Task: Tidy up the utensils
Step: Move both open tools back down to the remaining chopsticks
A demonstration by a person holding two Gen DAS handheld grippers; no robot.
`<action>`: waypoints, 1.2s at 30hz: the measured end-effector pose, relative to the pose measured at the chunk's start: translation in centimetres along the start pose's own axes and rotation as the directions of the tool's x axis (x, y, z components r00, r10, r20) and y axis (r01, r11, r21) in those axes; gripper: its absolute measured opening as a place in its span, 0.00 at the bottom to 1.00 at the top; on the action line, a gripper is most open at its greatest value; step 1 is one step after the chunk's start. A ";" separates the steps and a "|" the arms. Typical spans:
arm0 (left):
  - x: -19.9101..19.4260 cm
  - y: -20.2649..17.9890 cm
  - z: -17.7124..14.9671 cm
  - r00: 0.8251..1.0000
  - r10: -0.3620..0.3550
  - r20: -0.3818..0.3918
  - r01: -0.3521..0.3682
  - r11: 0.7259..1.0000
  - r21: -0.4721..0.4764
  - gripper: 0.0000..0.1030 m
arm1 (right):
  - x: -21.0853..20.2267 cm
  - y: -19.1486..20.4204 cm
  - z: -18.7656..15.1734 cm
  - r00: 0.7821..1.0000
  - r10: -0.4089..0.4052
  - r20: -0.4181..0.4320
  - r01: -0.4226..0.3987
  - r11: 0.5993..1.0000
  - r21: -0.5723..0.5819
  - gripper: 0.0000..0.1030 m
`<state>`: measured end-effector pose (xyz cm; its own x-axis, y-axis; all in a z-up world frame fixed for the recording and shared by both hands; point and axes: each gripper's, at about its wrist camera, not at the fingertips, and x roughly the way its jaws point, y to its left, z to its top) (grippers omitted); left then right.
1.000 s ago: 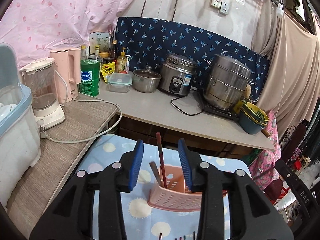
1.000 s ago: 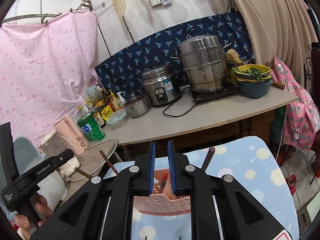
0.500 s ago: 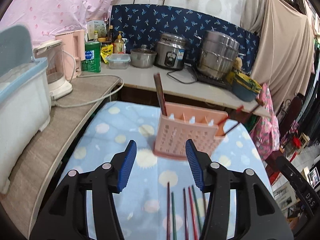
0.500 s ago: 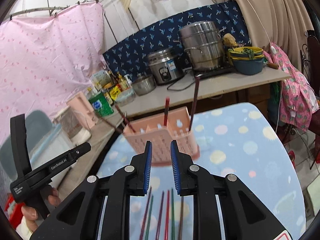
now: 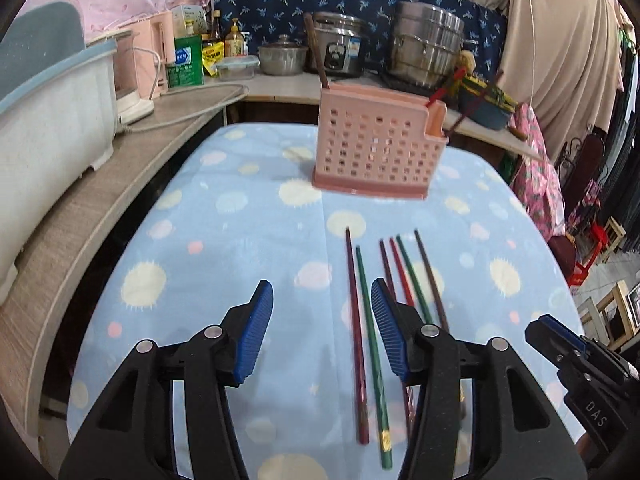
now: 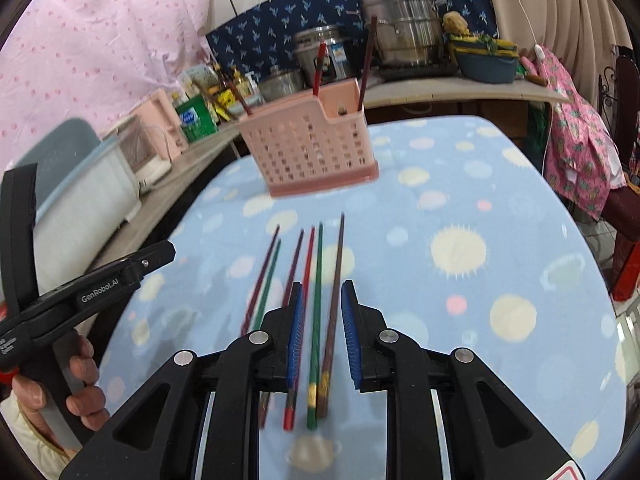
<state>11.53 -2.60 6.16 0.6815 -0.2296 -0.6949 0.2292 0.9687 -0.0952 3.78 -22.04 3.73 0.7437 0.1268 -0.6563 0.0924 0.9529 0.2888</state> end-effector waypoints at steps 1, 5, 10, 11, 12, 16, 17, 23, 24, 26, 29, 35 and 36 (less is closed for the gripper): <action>0.2 0.0 -0.8 1.000 0.006 -0.011 -0.006 1.000 0.007 0.47 | 0.3 -0.1 -0.8 1.000 -0.002 -0.016 0.002 1.000 0.002 0.19; 0.8 0.2 -3.1 0.998 0.009 -0.061 -0.008 1.000 0.005 0.47 | 1.5 -0.1 -2.9 0.998 -0.011 -0.066 0.010 1.000 -0.004 0.19; 1.3 0.6 -5.1 0.996 0.021 -0.089 -0.021 1.000 0.008 0.47 | 2.5 0.0 -4.3 0.994 -0.021 -0.104 0.020 1.000 -0.011 0.19; 1.4 0.7 -5.3 0.995 0.019 -0.094 -0.018 1.000 0.006 0.47 | 2.7 0.0 -4.5 0.994 -0.022 -0.109 0.021 1.000 -0.012 0.19; 1.4 0.7 -5.5 0.995 0.019 -0.097 -0.018 1.000 0.006 0.47 | 2.9 0.0 -4.5 0.993 -0.024 -0.113 0.022 1.000 -0.013 0.19; 1.7 0.7 -5.9 0.994 0.024 -0.110 -0.023 1.000 0.013 0.47 | 3.6 0.3 -4.6 0.992 -0.027 -0.125 0.024 0.999 -0.022 0.19; 1.8 0.6 -6.0 0.993 0.025 -0.112 -0.023 1.000 0.016 0.47 | 3.8 0.3 -4.6 0.992 -0.027 -0.127 0.025 0.999 -0.024 0.19; 2.0 0.5 -6.2 0.992 0.026 -0.121 -0.023 1.000 0.020 0.47 | 4.7 0.3 -4.6 0.989 -0.037 -0.141 0.033 0.999 -0.029 0.19; 2.0 0.5 -6.3 0.992 0.025 -0.121 -0.023 1.000 0.021 0.47 | 4.8 0.3 -4.6 0.989 -0.039 -0.141 0.035 0.999 -0.029 0.19; 2.1 0.4 -6.3 0.992 0.025 -0.121 -0.022 0.999 0.023 0.47 | 5.0 0.1 -4.6 0.989 -0.042 -0.142 0.039 0.999 -0.027 0.19; 2.2 0.4 -6.3 0.992 0.024 -0.126 -0.021 1.000 0.022 0.47 | 5.0 0.0 -4.6 0.989 -0.045 -0.139 0.041 0.999 -0.029 0.19; 2.5 0.1 -6.5 0.991 0.015 -0.136 -0.011 1.000 0.027 0.47 | 5.1 0.5 -4.9 0.988 -0.069 -0.137 0.060 0.996 -0.067 0.19; 2.5 0.1 -6.5 0.990 0.013 -0.137 -0.010 1.000 0.028 0.47 | 5.0 0.5 -5.1 0.989 -0.072 -0.133 0.063 0.996 -0.071 0.19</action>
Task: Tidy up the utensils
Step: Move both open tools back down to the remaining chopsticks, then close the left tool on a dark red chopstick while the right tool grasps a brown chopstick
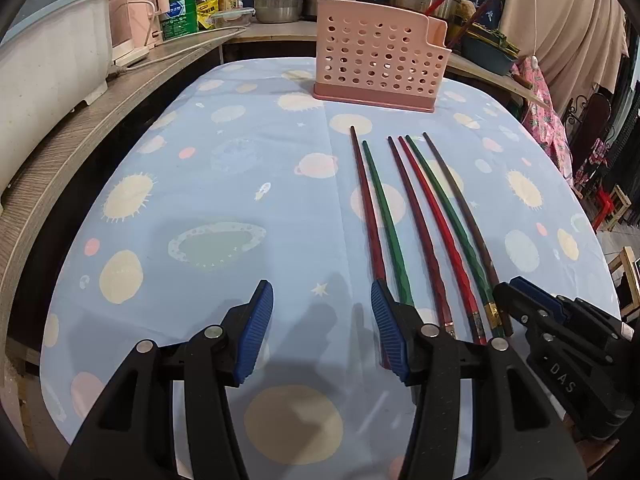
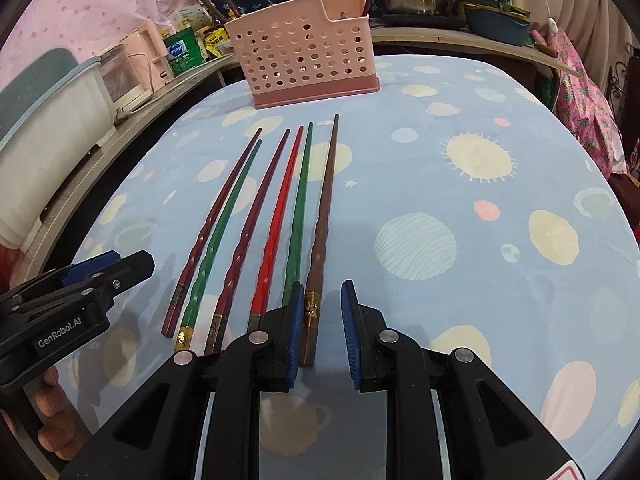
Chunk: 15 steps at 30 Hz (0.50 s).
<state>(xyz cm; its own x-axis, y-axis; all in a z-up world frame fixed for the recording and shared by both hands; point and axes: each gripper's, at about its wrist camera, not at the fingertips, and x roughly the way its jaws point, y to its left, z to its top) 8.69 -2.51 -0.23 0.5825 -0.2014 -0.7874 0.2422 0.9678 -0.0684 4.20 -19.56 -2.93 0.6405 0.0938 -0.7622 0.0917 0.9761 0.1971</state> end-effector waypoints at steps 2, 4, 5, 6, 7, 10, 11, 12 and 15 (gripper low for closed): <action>0.0 -0.1 -0.1 1.000 -0.004 -0.003 0.004 1.000 0.003 0.48 | -0.1 0.0 -0.1 1.000 -0.006 0.001 0.006 1.000 -0.008 0.18; 0.1 -0.2 -0.3 1.000 -0.007 -0.007 0.007 1.000 0.005 0.49 | -0.1 0.0 -0.3 1.000 -0.009 0.001 0.009 1.000 -0.011 0.17; 0.1 -0.3 -0.3 1.000 -0.009 -0.009 0.009 1.000 0.006 0.50 | -0.2 0.0 -0.3 1.000 -0.013 0.002 0.013 1.000 -0.012 0.17; 0.1 -0.3 -0.4 1.000 -0.011 -0.010 0.011 1.000 0.007 0.50 | -0.2 -0.1 -0.3 1.000 -0.015 0.002 0.015 1.000 -0.010 0.15; 0.1 -0.4 -0.4 1.000 -0.014 -0.011 0.014 1.000 0.009 0.51 | -0.2 -0.2 -0.4 1.000 -0.016 0.001 0.016 1.000 -0.006 0.12; 0.0 -0.6 -0.5 1.000 -0.025 -0.012 0.026 1.000 0.015 0.51 | -0.4 -0.7 -0.5 1.000 -0.011 -0.002 0.011 1.000 0.010 0.07; 0.0 -0.7 -0.6 0.999 -0.029 -0.013 0.029 0.999 0.017 0.52 | -0.4 -0.8 -0.6 1.000 -0.007 -0.002 0.007 1.000 0.013 0.07; 0.0 -0.9 -0.6 0.999 -0.031 -0.015 0.031 0.999 0.020 0.52 | -0.5 -0.8 -0.6 1.000 -0.007 -0.003 0.008 1.000 0.014 0.07; 0.2 -1.2 -0.8 0.999 -0.040 -0.026 0.041 0.999 0.026 0.52 | -0.6 -0.8 -0.8 1.000 -0.009 -0.002 0.009 1.000 0.010 0.07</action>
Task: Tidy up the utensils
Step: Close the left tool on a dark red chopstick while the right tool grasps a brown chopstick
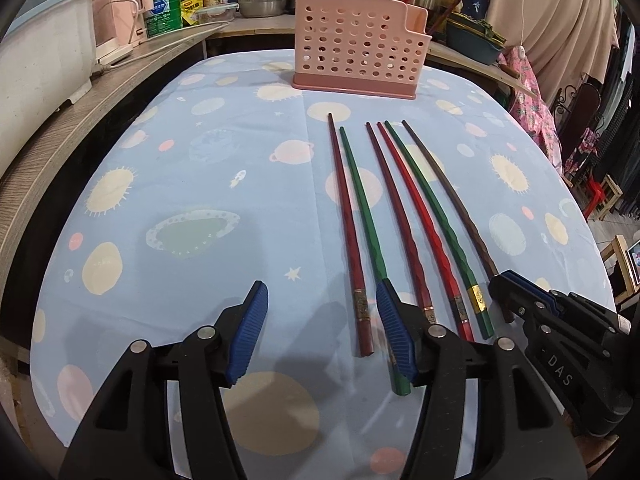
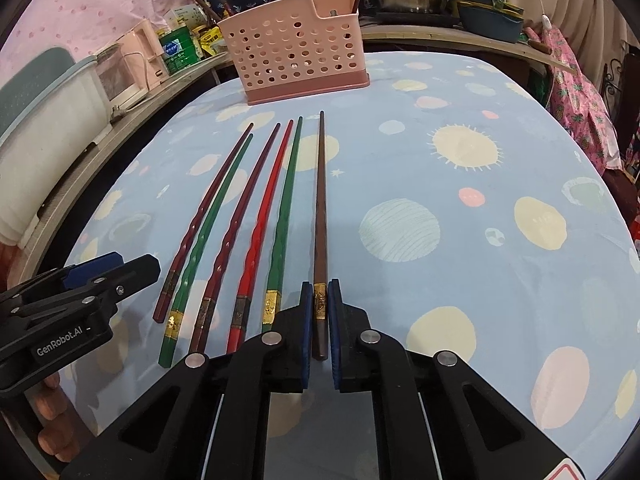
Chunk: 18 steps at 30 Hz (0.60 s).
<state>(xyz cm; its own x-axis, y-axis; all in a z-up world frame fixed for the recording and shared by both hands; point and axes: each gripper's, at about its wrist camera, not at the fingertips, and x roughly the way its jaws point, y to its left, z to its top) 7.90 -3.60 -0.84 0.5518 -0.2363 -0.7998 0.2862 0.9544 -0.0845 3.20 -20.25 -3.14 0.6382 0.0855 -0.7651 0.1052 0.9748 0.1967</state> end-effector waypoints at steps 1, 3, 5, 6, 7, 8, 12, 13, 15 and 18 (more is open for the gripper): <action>0.1 -0.1 0.0 1.000 -0.001 -0.003 0.001 1.000 0.003 0.52 | 0.0 0.0 0.0 1.000 0.001 0.000 -0.001 1.000 0.001 0.07; 0.3 -0.3 -0.2 1.000 -0.001 -0.011 0.001 1.000 0.007 0.52 | 0.0 0.0 0.0 1.000 0.003 0.000 -0.003 1.000 0.001 0.07; 0.6 -0.4 -0.3 1.000 -0.001 -0.022 0.001 1.000 0.007 0.52 | 0.0 -0.1 0.0 1.000 0.004 0.001 -0.004 1.000 0.001 0.07; 0.7 -0.4 -0.3 1.000 -0.002 -0.026 0.002 1.000 0.006 0.52 | 0.0 -0.1 -0.1 1.000 0.004 0.001 -0.004 1.000 0.001 0.07; 0.9 -0.3 -0.4 1.000 -0.002 -0.032 0.002 1.000 0.004 0.52 | 0.0 -0.1 0.0 1.000 0.004 0.001 -0.004 1.000 0.001 0.07; 1.0 -0.3 -0.4 0.999 -0.002 -0.036 0.002 1.000 0.001 0.52 | 0.0 -0.1 0.0 1.000 0.004 0.001 -0.004 1.000 0.002 0.07; 1.2 -0.1 -0.6 0.999 0.001 -0.041 -0.002 1.000 -0.003 0.51 | 0.0 -0.1 -0.1 1.000 0.003 0.001 -0.003 1.000 0.001 0.07; 1.3 -0.1 -0.6 0.999 0.003 -0.040 -0.003 1.000 -0.001 0.51 | 0.0 -0.1 -0.1 1.000 0.003 0.001 -0.003 1.000 0.001 0.07; 1.2 -0.2 -0.7 0.999 0.005 -0.037 -0.005 1.000 0.002 0.51 | 0.0 -0.1 -0.1 1.000 0.004 0.001 -0.004 1.000 0.001 0.07; 1.2 -0.2 -0.7 0.999 0.008 -0.033 -0.008 1.000 0.003 0.50 | 0.0 -0.1 -0.1 1.000 0.003 0.001 -0.003 1.000 0.001 0.07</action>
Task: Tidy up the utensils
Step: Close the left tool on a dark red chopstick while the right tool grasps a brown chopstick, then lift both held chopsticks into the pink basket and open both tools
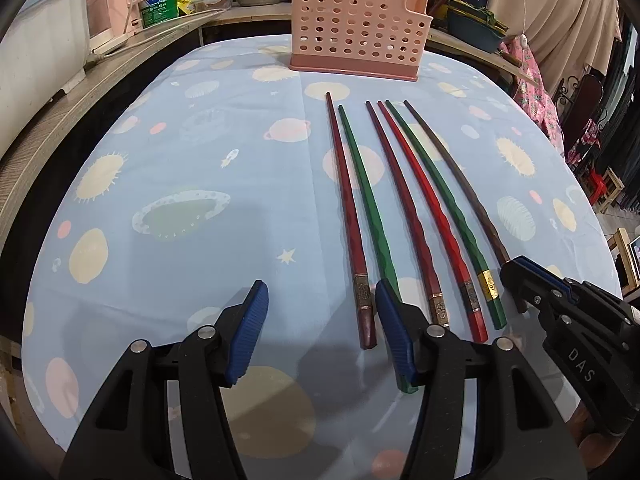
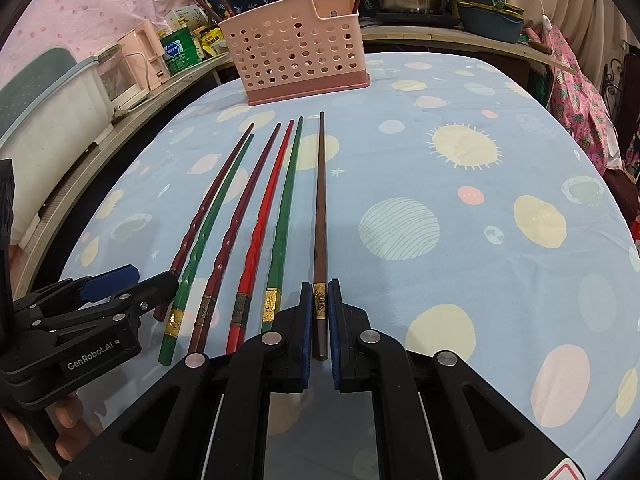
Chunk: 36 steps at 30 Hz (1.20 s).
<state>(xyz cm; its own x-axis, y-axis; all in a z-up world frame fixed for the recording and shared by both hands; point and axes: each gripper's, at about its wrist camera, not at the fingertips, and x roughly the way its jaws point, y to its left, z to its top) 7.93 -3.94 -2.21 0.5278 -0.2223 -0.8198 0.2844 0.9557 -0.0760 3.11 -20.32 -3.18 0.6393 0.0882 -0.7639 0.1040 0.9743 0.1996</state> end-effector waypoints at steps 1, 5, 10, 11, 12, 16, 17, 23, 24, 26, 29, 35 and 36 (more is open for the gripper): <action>0.0 0.0 0.0 1.000 0.000 0.001 0.000 1.000 -0.001 0.50 | 0.0 0.0 0.0 1.000 0.000 0.000 0.000 1.000 0.000 0.07; 0.0 0.1 0.0 1.000 -0.007 0.000 0.007 1.000 -0.008 0.50 | 0.0 0.0 0.0 1.000 0.000 0.000 0.000 1.000 0.000 0.07; -0.1 0.1 0.0 1.000 -0.010 0.002 0.010 1.000 -0.004 0.43 | 0.0 0.0 0.0 1.000 0.001 0.000 -0.001 1.000 0.001 0.07; -0.1 0.1 0.0 1.000 -0.010 0.002 0.010 1.000 -0.003 0.39 | 0.0 0.0 0.0 1.000 0.001 0.000 -0.001 1.000 0.001 0.07; -0.1 0.1 0.0 1.000 -0.010 0.002 0.010 1.000 -0.001 0.35 | 0.0 0.0 0.0 1.000 0.000 0.000 0.000 1.000 0.000 0.07; -0.1 0.2 0.1 0.999 -0.038 -0.006 0.038 0.999 -0.005 0.12 | 0.0 -0.1 0.0 1.000 0.005 -0.001 -0.005 1.000 0.006 0.07; -0.1 0.3 0.1 0.999 -0.047 -0.011 0.047 0.999 -0.009 0.07 | 0.0 -0.1 0.0 1.000 0.008 -0.001 -0.008 1.000 0.009 0.07; -0.3 0.7 0.3 0.997 -0.071 -0.025 0.070 0.997 -0.032 0.07 | -0.4 -0.4 0.1 1.000 0.014 0.001 -0.014 1.000 0.027 0.07; -0.5 0.7 0.4 0.997 -0.075 -0.024 0.074 0.997 -0.032 0.07 | -0.6 -0.5 0.1 1.000 0.016 0.003 -0.016 0.999 0.032 0.07; -1.0 0.7 0.5 0.997 -0.078 -0.018 0.077 0.996 -0.035 0.07 | -0.9 -0.7 0.2 1.000 0.019 0.005 -0.019 0.999 0.043 0.07; -1.9 0.9 0.9 0.996 -0.086 -0.005 0.086 0.995 -0.045 0.07 | -1.9 -0.9 0.5 0.999 0.031 0.026 -0.032 0.998 0.056 0.07; -4.2 1.4 2.2 0.994 -0.100 0.040 0.103 0.993 -0.066 0.07 | -4.2 -1.1 2.0 0.996 0.042 0.078 -0.047 0.997 0.066 0.07; -4.6 1.4 2.5 0.994 -0.102 0.049 0.105 0.992 -0.068 0.07 | -4.6 -1.1 2.4 0.995 0.046 0.086 -0.053 0.996 0.071 0.07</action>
<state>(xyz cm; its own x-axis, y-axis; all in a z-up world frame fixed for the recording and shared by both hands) 7.94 -2.03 2.87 0.5346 -0.3278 -0.7789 0.2830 0.9379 -0.2006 1.88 -22.31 1.63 0.7068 0.1151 -0.6980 0.1242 0.9512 0.2826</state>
